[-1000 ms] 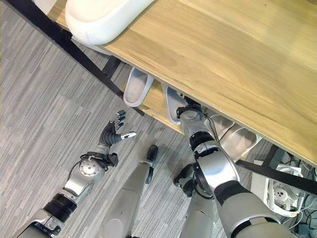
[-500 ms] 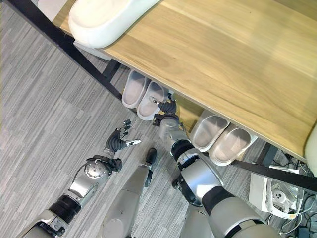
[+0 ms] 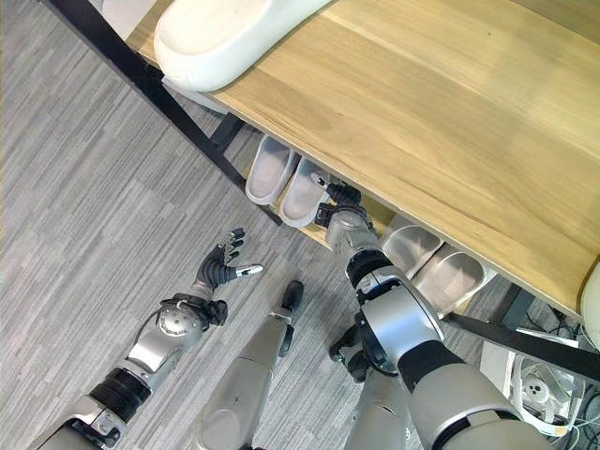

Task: Arrange the slippers neatly on the shoe rack.

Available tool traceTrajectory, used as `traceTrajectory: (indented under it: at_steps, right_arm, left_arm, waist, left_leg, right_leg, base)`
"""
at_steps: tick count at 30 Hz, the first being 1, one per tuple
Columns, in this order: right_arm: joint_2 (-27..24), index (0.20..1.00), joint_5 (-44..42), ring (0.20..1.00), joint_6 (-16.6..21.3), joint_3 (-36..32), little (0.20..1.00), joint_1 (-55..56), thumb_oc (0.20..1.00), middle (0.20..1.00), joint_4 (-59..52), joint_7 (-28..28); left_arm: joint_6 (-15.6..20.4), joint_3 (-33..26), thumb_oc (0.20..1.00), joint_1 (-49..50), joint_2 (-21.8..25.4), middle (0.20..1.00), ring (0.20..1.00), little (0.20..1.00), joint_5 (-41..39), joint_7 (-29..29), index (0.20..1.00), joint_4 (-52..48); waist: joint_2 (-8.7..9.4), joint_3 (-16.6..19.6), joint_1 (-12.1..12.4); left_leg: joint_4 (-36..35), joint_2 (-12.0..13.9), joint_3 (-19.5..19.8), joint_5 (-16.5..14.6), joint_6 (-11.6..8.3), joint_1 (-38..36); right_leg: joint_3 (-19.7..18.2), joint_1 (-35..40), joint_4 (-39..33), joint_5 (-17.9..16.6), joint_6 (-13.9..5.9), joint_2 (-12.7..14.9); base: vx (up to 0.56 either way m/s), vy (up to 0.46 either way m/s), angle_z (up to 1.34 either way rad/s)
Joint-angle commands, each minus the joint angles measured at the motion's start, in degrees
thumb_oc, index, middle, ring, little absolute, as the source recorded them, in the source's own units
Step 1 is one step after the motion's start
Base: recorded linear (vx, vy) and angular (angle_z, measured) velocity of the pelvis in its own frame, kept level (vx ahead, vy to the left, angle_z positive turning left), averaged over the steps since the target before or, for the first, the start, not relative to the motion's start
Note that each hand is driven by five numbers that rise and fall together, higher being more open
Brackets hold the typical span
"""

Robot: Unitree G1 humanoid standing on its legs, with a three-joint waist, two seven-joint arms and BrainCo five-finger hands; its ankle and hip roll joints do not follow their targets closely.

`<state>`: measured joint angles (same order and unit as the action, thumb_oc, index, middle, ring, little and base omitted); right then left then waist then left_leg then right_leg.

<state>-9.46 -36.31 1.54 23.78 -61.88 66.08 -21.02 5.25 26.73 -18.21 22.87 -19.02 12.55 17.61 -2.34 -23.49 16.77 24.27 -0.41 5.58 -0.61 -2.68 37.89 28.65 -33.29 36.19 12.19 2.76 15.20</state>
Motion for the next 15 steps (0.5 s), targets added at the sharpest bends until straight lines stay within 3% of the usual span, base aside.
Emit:
traceTrajectory:
  at_steps: [1, 10, 13, 15]
  right_arm:
    - [1.33, 1.000, 8.24, 1.000, 0.54, 1.08, 1.000, 2.59, 1.000, 1.000, -8.46, 4.06]
    - [-0.67, 1.000, 19.07, 1.000, 1.98, 7.11, 1.000, 22.50, 1.000, 1.000, -27.14, 12.12]
    - [-0.62, 1.000, 18.81, 1.000, 3.02, 8.97, 1.000, 29.20, 1.000, 1.000, -33.24, 15.54]
    - [-9.94, 1.000, 24.51, 1.000, 4.79, 10.48, 1.000, 45.13, 1.000, 1.000, -46.08, 26.41]
  left_arm:
    - [3.27, -1.74, 1.000, 0.39, 1.48, 1.000, 1.000, 1.000, 0.88, -1.57, 1.000, -1.35]
    - [3.75, -7.77, 1.000, 7.57, 0.79, 1.000, 1.000, 1.000, -0.14, -3.17, 1.000, 4.40]
    - [3.88, -9.36, 1.000, 8.07, -0.02, 1.000, 1.000, 1.000, 0.50, -3.54, 1.000, 6.14]
    - [4.87, -14.33, 1.000, 12.65, 1.64, 1.000, 1.000, 1.000, 3.21, -7.26, 1.000, 6.88]
  waist:
    - [2.99, -2.22, 0.15]
    - [6.40, 2.42, -3.54]
    - [7.26, 4.87, -4.99]
    - [7.79, 11.04, -8.13]
  left_leg:
    - [-2.70, 0.18, -2.96, -5.70, 2.85, -7.23]
    - [-13.93, 2.34, -4.48, -2.26, 1.52, -19.73]
    - [-18.28, 2.93, -5.99, 0.86, 1.51, -22.99]
    - [-26.95, 3.44, -8.95, 4.01, 0.22, -30.94]
  right_leg:
    - [-5.79, 6.98, -8.56, -9.92, -10.37, 2.35]
    - [-5.51, 17.76, -20.17, -14.02, -11.09, -0.14]
    - [-5.09, 20.99, -25.54, -16.50, -10.85, -0.78]
    - [-5.60, 27.48, -33.99, -19.06, -12.21, -2.37]
  base:
    - [0.01, -0.074, -0.06]
    - [0.07, -0.081, -0.17]
    - [0.08, -0.013, -0.30]
    - [0.30, -0.010, -0.30]
